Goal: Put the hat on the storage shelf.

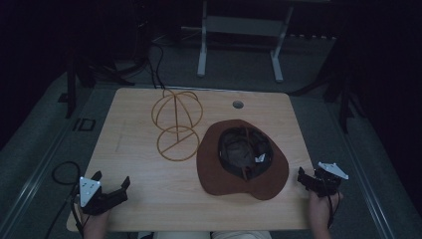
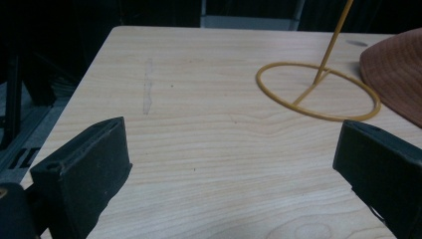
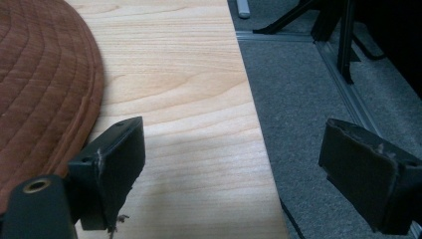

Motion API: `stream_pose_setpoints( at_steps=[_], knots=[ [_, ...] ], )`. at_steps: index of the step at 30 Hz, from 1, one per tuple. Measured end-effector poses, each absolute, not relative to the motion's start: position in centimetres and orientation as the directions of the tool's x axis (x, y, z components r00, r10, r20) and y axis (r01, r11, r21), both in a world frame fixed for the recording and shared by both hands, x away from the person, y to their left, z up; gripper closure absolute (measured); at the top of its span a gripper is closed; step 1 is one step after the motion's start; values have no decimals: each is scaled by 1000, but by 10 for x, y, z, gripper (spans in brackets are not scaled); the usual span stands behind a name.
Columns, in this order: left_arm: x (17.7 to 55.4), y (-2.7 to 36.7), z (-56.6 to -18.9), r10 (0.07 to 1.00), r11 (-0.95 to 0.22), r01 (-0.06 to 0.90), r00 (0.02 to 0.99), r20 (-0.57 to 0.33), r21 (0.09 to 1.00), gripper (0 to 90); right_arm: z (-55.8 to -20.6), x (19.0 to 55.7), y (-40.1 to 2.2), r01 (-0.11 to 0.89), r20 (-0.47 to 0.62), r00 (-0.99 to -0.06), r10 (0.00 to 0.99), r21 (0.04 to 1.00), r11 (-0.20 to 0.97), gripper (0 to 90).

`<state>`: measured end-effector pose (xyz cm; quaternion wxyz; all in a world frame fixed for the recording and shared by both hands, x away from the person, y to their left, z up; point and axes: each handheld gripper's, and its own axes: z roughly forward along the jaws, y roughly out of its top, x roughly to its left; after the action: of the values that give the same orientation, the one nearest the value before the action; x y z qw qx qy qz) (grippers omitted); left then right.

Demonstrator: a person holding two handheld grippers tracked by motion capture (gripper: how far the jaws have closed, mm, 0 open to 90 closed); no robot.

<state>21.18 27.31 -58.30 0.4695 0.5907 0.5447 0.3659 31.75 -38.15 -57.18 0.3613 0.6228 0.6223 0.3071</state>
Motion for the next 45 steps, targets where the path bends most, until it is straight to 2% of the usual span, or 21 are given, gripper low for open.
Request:
stream_pose_setpoints(
  at_steps=[5,6,8,12,15,17,21,25,29,34,45],
  knots=[
    [212,273,-583,988,36,301,134,-80,953,17,-572,317,-381,549,-73,17,997,834,51,107],
    [213,272,-583,987,34,304,139,-80,952,17,-570,317,-380,533,-72,-40,997,842,82,107],
    [213,271,-584,987,25,305,141,-71,952,17,-569,317,-381,535,-70,-63,996,839,93,108],
    [214,270,-584,988,13,309,142,-60,951,17,-563,316,-379,546,-68,-54,996,834,87,119],
    [214,267,-583,990,24,314,125,-66,949,17,-544,314,-374,504,-82,-75,994,857,109,130],
    [215,264,-583,992,-7,325,120,-34,946,17,-535,314,-369,481,-111,-81,991,866,136,130],
    [215,263,-584,991,-21,350,132,-27,936,17,-520,315,-361,466,-99,-116,988,873,142,128],
    [217,264,-584,988,24,388,130,-81,921,17,-509,321,-353,492,-108,-124,986,857,156,120],
    [218,264,-585,987,37,419,125,-98,907,17,-502,327,-348,520,-102,-144,984,839,163,138],
    [219,263,-584,984,37,455,139,-112,890,17,-494,331,-340,509,-117,-155,981,842,181,134],
    [219,251,-582,986,-75,511,168,-14,856,17,-468,355,-308,501,23,-281,959,856,126,117]
  ],
)
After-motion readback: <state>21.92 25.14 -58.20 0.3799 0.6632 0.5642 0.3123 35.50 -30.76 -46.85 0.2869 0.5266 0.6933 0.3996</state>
